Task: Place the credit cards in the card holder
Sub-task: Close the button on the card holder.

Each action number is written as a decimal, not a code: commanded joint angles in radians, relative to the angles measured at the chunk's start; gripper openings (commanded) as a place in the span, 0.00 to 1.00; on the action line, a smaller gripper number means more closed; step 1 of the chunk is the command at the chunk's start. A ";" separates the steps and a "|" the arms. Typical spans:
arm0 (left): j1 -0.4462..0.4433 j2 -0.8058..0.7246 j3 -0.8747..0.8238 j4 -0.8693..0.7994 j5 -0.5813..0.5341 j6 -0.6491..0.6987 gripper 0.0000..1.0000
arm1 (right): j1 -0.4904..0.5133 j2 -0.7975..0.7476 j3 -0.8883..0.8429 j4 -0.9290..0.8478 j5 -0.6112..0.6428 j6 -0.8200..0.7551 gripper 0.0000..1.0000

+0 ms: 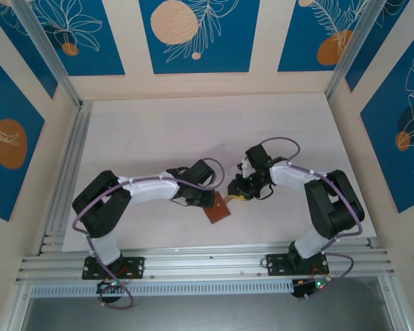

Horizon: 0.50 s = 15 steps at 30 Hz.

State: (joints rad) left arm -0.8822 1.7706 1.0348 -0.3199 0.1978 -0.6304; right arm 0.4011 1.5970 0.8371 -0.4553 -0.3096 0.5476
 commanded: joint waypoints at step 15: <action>-0.026 0.052 -0.045 0.005 -0.005 -0.022 0.12 | -0.014 -0.024 0.005 0.006 -0.098 -0.008 0.25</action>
State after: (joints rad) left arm -0.8822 1.7706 1.0264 -0.3019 0.1978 -0.6479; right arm 0.3927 1.5970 0.8371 -0.4553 -0.3580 0.5484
